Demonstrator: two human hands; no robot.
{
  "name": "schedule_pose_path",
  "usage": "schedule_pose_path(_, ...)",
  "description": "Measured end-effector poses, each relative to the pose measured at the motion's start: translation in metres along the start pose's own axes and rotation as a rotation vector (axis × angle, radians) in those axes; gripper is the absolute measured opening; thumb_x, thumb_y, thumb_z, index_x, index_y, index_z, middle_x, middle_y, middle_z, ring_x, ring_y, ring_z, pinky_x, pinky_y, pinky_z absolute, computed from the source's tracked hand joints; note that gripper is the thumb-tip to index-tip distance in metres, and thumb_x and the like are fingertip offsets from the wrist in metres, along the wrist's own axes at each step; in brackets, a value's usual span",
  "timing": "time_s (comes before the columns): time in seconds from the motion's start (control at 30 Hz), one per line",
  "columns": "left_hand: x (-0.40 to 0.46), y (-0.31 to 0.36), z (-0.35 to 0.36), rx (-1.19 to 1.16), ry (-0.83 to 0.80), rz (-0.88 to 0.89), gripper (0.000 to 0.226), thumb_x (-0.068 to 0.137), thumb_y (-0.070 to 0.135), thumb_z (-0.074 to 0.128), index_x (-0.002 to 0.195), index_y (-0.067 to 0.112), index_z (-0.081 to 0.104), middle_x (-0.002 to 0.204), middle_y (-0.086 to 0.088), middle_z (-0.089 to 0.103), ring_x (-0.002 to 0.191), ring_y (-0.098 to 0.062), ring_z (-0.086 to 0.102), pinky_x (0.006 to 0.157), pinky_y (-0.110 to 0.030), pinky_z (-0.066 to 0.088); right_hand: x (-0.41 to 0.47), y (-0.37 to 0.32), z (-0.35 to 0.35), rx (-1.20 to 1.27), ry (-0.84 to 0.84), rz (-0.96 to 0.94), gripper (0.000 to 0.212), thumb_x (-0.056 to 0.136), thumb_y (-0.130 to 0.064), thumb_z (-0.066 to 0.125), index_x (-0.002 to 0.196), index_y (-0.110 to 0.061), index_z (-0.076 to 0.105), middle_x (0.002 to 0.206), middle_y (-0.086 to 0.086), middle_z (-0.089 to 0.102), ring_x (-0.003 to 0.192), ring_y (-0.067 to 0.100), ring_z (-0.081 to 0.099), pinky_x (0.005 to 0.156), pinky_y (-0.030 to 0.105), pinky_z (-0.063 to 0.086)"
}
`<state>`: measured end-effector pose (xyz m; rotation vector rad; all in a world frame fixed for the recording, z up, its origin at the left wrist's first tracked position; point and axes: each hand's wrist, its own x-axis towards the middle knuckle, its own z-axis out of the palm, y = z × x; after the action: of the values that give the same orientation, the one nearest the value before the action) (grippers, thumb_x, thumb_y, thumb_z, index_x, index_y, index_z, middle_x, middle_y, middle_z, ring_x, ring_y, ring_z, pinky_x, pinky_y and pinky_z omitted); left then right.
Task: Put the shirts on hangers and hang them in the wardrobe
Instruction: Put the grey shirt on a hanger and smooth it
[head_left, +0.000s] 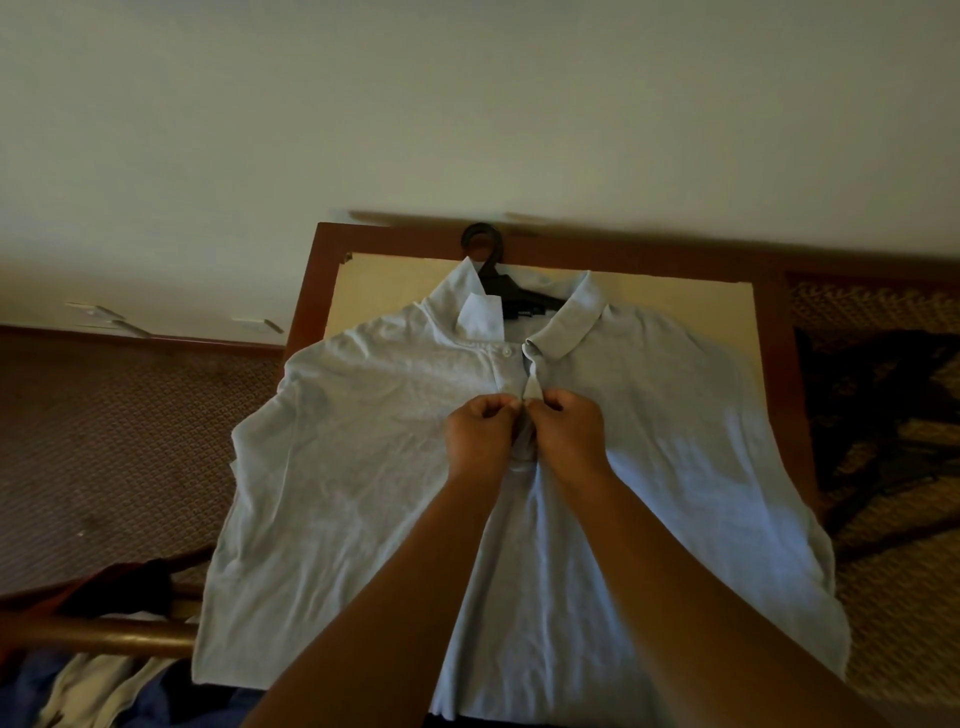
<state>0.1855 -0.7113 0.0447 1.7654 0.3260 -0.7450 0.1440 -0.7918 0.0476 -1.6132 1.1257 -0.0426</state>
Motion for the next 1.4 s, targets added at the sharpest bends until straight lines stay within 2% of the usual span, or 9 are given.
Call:
schedule_pose_path(0.2,0.002,0.006,-0.002,-0.033,-0.010,-0.039,0.012,0.089,0.011,0.063,0.085,0.005,0.073,0.076,-0.017,0.069,0.068,-0.027,0.064,0.073,-0.040,0.057,-0.002,0.003,-0.011,0.244,-0.227,0.150,0.029,0.099,-0.002,0.041,0.086,0.007,0.065,0.063,0.003,0.065,0.062,0.010,0.061,0.066,0.019,0.048)
schedule_pose_path(0.37,0.001,0.009,-0.002,-0.075,-0.053,-0.055,0.015,0.089,0.010,0.062,0.084,0.000,0.071,0.086,-0.031,0.067,0.070,-0.032,0.062,0.075,-0.050,0.056,-0.003,0.006,-0.012,0.229,-0.101,0.075,0.020,0.091,-0.006,0.054,0.086,-0.001,0.072,0.079,0.016,0.071,0.072,0.022,0.067,0.072,0.033,0.056)
schedule_pose_path(0.57,0.001,0.009,-0.005,-0.070,-0.084,-0.048,0.020,0.093,0.011,0.057,0.088,-0.003,0.071,0.087,-0.031,0.067,0.070,-0.029,0.062,0.067,-0.035,0.055,0.001,0.003,-0.003,0.169,-0.066,0.099,0.011,0.088,-0.010,0.061,0.086,-0.004,0.070,0.082,0.018,0.071,0.081,0.036,0.069,0.076,0.044,0.058)
schedule_pose_path(0.73,-0.005,0.003,-0.010,-0.013,-0.114,0.070,0.022,0.094,0.010,0.052,0.086,0.000,0.069,0.075,-0.018,0.065,0.070,-0.025,0.059,0.067,-0.032,0.050,0.003,-0.001,-0.004,0.095,-0.090,0.062,0.012,0.088,-0.010,0.061,0.079,-0.006,0.068,0.071,0.009,0.067,0.067,0.020,0.064,0.068,0.029,0.054)
schedule_pose_path(0.8,-0.009,0.001,-0.010,0.041,-0.149,0.146,0.017,0.093,0.009,0.054,0.091,0.014,0.070,0.079,-0.002,0.069,0.072,-0.009,0.066,0.068,-0.019,0.053,0.004,-0.003,-0.006,0.048,-0.099,0.052,0.014,0.088,-0.010,0.060,0.077,-0.007,0.068,0.066,0.005,0.064,0.062,0.016,0.061,0.065,0.028,0.052)
schedule_pose_path(0.9,-0.010,-0.001,-0.008,0.113,-0.136,0.226,0.015,0.094,0.010,0.057,0.102,0.017,0.067,0.084,0.011,0.066,0.073,0.008,0.063,0.064,-0.007,0.048,0.006,-0.005,-0.010,-0.002,-0.131,0.049,0.019,0.089,-0.013,0.058,0.081,0.000,0.069,0.062,0.006,0.060,0.060,0.016,0.057,0.063,0.028,0.048)
schedule_pose_path(1.07,-0.007,-0.003,-0.006,0.195,-0.087,0.300,0.020,0.092,0.007,0.056,0.091,0.024,0.066,0.083,0.006,0.068,0.076,-0.005,0.064,0.067,-0.012,0.050,0.010,-0.004,-0.015,-0.019,-0.170,0.047,0.024,0.091,-0.014,0.056,0.076,0.003,0.064,0.059,0.009,0.054,0.059,0.020,0.051,0.061,0.032,0.043)
schedule_pose_path(1.17,-0.003,-0.003,-0.005,0.230,-0.043,0.299,0.017,0.092,0.007,0.055,0.091,0.019,0.067,0.083,0.002,0.068,0.075,-0.006,0.063,0.064,-0.009,0.047,0.010,-0.003,-0.016,-0.027,-0.186,0.027,0.023,0.091,-0.014,0.056,0.069,-0.008,0.061,0.058,0.005,0.054,0.056,0.014,0.050,0.059,0.027,0.042)
schedule_pose_path(1.4,0.001,-0.005,0.000,0.342,0.058,0.322,0.006,0.093,0.011,0.056,0.097,0.015,0.055,0.079,0.006,0.059,0.070,-0.003,0.056,0.057,-0.008,0.043,0.010,0.007,-0.015,0.000,-0.168,-0.054,0.020,0.091,-0.012,0.059,0.071,-0.009,0.061,0.061,0.001,0.055,0.058,0.012,0.050,0.058,0.025,0.042)
